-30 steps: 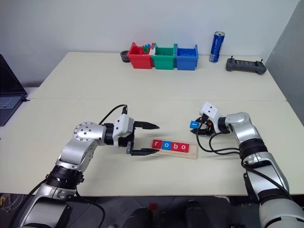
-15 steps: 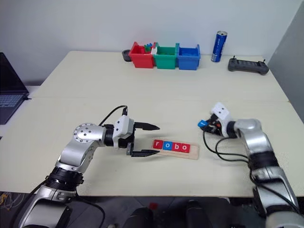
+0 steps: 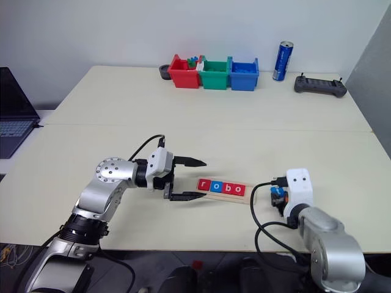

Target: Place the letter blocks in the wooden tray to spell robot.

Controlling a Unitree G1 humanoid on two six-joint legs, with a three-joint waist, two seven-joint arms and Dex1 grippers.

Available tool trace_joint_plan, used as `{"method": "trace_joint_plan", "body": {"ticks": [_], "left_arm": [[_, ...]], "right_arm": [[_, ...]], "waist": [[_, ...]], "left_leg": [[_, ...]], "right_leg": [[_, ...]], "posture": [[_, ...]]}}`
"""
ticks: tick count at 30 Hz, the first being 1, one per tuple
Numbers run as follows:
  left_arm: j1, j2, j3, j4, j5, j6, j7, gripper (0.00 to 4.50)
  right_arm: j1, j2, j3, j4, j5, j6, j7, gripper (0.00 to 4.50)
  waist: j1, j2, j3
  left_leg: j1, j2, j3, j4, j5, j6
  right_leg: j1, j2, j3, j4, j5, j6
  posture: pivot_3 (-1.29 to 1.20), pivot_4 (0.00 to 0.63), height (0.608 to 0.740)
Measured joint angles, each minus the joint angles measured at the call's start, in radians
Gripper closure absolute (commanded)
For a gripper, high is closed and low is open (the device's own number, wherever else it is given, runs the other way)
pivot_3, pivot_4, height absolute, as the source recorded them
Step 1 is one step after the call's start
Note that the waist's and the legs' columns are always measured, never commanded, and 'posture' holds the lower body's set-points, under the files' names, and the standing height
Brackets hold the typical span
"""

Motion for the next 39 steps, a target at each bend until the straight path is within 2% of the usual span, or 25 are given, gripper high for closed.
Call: {"method": "trace_joint_plan", "body": {"ticks": [10,11,18,23,27,31,32,35,37,39], "left_arm": [[-0.012,-0.016,-0.001,0.033,0.002,-0.006,-0.010,0.00],[-0.012,-0.016,-0.001,0.033,0.003,-0.006,-0.009,0.00],[-0.012,-0.011,-0.001,0.033,0.007,-0.007,0.000,0.00],[-0.012,-0.008,0.000,0.033,0.010,-0.010,0.001,0.00],[-0.013,-0.008,0.000,0.035,0.012,-0.014,0.001,0.00],[-0.027,-0.013,-0.001,0.053,0.016,-0.024,0.000,0.00],[-0.029,-0.014,-0.001,0.058,0.017,-0.028,-0.001,0.00],[-0.033,-0.016,-0.003,0.069,0.020,-0.033,-0.004,0.00],[-0.033,-0.018,-0.003,0.076,0.021,-0.033,-0.004,0.00],[-0.034,-0.022,-0.005,0.075,0.021,-0.033,-0.004,0.00]], "right_arm": [[-0.011,0.072,-0.005,0.015,-0.012,-0.005,-0.090,3.04],[-0.014,0.080,-0.009,0.021,-0.012,-0.007,-0.092,2.30],[-0.064,0.076,-0.029,0.059,0.016,-0.006,-0.074,0.05],[-0.211,0.025,-0.069,0.079,0.020,0.001,-0.068,0.05],[-0.400,-0.105,-0.075,0.150,0.053,-0.057,-0.020,0.05],[-0.396,-0.280,-0.031,0.275,0.148,-0.327,0.194,0.05],[-0.359,-0.335,-0.009,0.303,0.175,-0.425,0.280,0.05],[-0.138,-0.571,0.081,0.414,0.222,-0.862,0.657,0.05],[-0.062,-0.637,0.113,0.523,0.238,-1.050,0.822,0.05],[-0.049,-0.684,0.115,0.632,0.252,-1.177,0.932,0.05]], "waist": [[-0.002,0.000,-0.001],[-0.002,-0.001,-0.001],[-0.002,-0.001,-0.001],[-0.005,0.000,0.000],[-0.004,0.000,0.000],[-0.001,-0.001,0.000],[0.000,-0.001,0.000],[0.008,-0.002,0.001],[0.004,-0.003,0.001],[-0.004,-0.003,0.002]], "left_leg": [[0.003,0.001,0.000,0.000,0.000,0.000],[0.004,0.001,0.000,0.000,0.000,0.000],[0.005,0.000,0.001,0.000,0.000,0.000],[0.005,0.001,0.002,-0.001,0.000,0.000],[0.005,0.001,0.001,-0.002,0.000,0.000],[0.003,0.000,0.001,-0.002,0.000,0.001],[0.002,0.000,0.001,-0.002,0.000,0.001],[-0.001,-0.001,0.000,-0.001,-0.001,0.001],[-0.002,-0.002,0.001,0.000,-0.001,0.001],[0.001,-0.002,0.004,0.001,-0.001,0.001]], "right_leg": [[0.002,0.000,0.000,0.000,0.000,0.000],[0.003,0.000,0.000,0.000,0.000,0.000],[0.003,0.000,0.001,0.000,0.000,0.000],[0.002,0.000,0.001,0.000,0.000,0.000],[0.002,0.000,0.000,0.000,0.000,0.000],[0.002,0.000,0.000,-0.003,0.000,0.000],[0.003,0.000,0.000,-0.003,0.000,0.000],[0.003,-0.002,-0.002,-0.007,-0.001,0.001],[0.003,-0.003,-0.001,-0.006,-0.001,0.002],[0.003,-0.003,0.002,-0.003,0.000,0.002]], "posture": [[0.00,0.150,0.740],[0.00,0.150,0.740],[0.00,0.150,0.740],[0.00,0.150,0.740],[0.00,0.150,0.740],[0.00,0.150,0.740],[0.00,0.150,0.740],[0.00,0.150,0.740],[0.00,0.150,0.740],[0.00,0.150,0.740]]}}
